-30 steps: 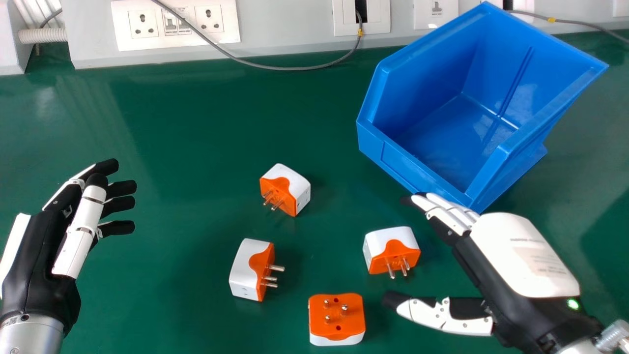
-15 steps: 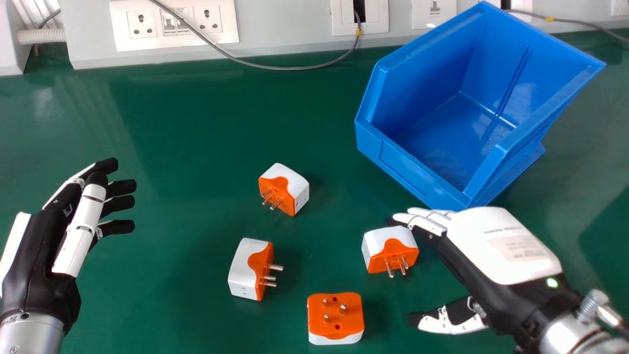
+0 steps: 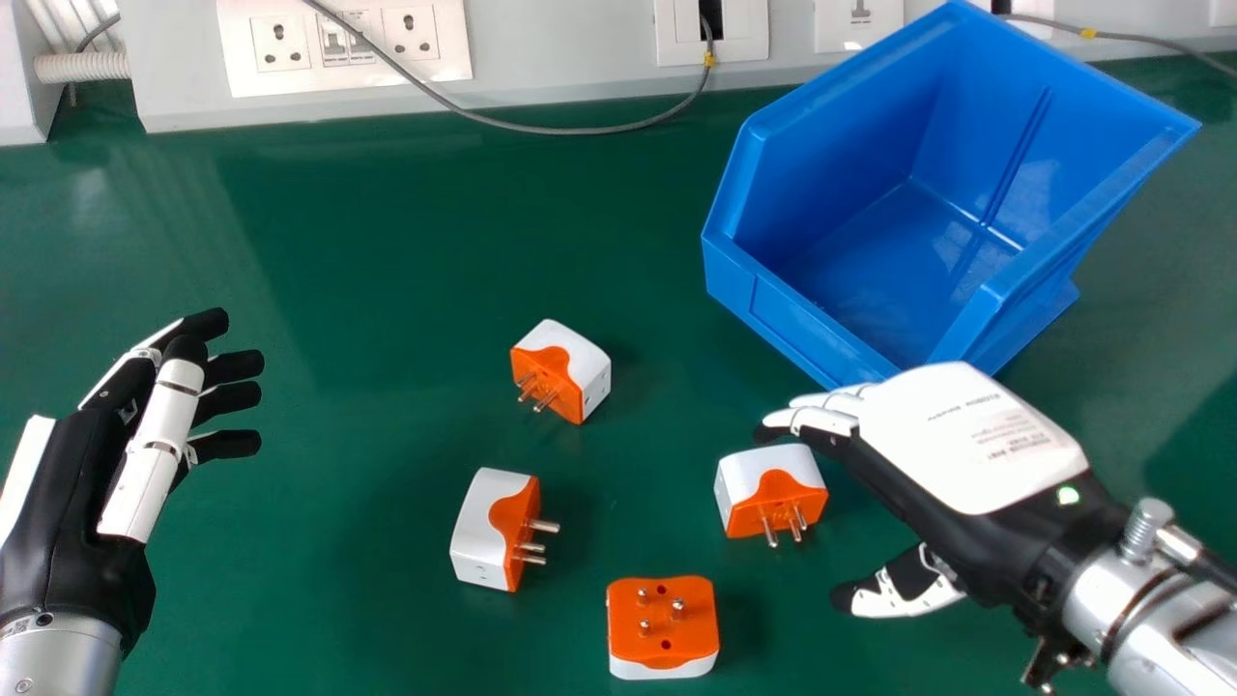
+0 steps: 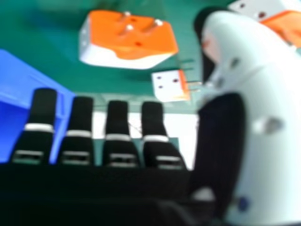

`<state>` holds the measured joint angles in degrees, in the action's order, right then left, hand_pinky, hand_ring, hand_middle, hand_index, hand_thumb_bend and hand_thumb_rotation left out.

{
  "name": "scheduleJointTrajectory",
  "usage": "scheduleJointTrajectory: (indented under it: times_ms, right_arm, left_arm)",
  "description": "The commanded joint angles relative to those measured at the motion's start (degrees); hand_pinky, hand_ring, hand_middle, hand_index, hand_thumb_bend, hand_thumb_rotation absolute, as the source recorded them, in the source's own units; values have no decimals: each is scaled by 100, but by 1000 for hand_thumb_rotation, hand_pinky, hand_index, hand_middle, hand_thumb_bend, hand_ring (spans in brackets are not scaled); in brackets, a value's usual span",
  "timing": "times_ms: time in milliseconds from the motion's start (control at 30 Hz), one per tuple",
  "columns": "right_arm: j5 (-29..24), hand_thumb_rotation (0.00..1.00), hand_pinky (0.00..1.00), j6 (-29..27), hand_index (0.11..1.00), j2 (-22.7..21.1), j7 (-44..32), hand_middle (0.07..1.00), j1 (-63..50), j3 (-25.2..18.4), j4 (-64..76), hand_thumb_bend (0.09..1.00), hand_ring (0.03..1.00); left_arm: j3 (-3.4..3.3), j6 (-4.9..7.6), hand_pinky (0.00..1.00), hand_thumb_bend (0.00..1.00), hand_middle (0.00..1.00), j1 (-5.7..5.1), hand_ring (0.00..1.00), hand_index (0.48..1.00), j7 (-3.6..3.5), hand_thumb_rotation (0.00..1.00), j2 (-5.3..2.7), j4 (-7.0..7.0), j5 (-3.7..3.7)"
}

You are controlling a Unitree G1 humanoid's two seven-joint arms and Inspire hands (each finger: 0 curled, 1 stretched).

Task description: Pick all objects and put in blue box

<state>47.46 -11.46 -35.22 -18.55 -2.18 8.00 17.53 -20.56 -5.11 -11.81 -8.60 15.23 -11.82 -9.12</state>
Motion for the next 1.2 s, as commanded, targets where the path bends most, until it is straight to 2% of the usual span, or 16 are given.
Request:
scheduleJointTrajectory:
  times_ms: [0,467,767,933,1167]
  right_arm:
    - [-117,2,685,47,790,-16,-74,828,130,6,31,458,805]
    - [179,0,690,144,792,105,-39,828,498,316,-222,435,811]
    - [248,1,692,293,792,204,-84,830,825,544,-536,428,815]
    - [319,0,700,487,795,285,-144,834,970,673,-651,478,818]
    - [615,0,699,721,797,341,-103,836,1029,848,-666,502,817]
  left_arm:
    - [-31,8,649,326,749,21,750,813,4,795,44,-161,-23]
    - [3,-88,646,328,747,33,747,810,15,785,18,-238,-23]
    - [30,-99,643,321,745,50,745,808,21,775,6,-232,-13]
    - [38,-84,641,319,744,58,744,806,20,769,13,-208,-13]
    - [71,-149,640,318,744,51,744,806,46,760,-12,-290,-6]
